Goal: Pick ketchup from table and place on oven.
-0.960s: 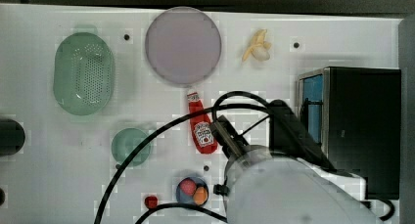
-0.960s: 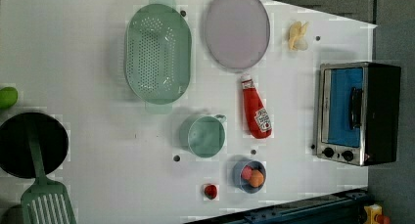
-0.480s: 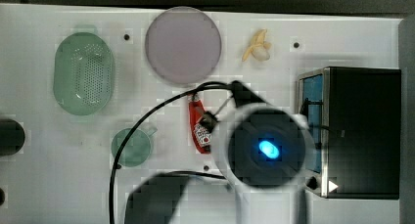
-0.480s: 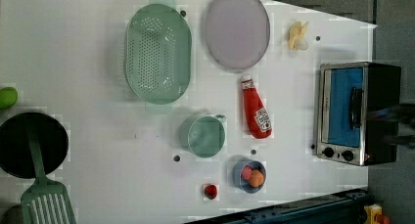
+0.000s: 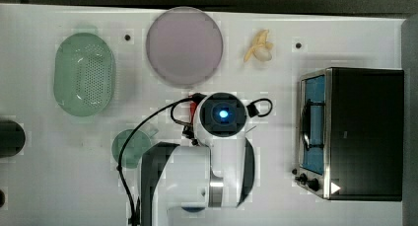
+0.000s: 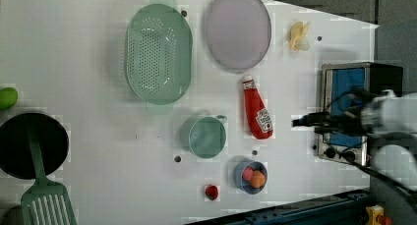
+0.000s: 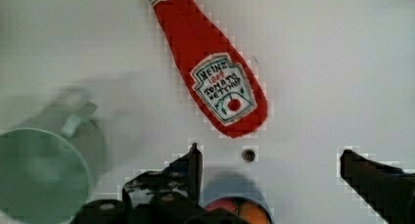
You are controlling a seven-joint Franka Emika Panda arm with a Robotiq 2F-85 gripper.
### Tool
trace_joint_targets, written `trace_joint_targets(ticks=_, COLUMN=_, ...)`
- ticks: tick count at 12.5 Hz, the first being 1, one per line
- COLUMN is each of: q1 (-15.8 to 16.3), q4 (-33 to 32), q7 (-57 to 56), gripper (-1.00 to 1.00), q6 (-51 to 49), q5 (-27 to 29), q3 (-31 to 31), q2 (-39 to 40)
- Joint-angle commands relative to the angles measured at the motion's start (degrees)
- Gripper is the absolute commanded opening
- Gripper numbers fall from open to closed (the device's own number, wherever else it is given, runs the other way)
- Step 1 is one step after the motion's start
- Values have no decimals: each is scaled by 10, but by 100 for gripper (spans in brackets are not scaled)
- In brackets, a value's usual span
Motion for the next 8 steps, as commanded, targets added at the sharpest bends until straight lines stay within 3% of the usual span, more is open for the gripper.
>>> trace_joint_targets(ticks=1, q1=4, q4=-14, q7=-84, gripper=100, q6=94, q5=-15, q3=25, q2=26)
trace_joint_targets(ticks=5, q1=3, q4=-20, q7=-129, gripper=100, q6=199, q5=-15, q3=26, q2=121)
trace_joint_targets(ticks=8, q1=2, q4=-20, q7=-130, gripper=100, q6=220, q5=-15, q3=25, q2=174)
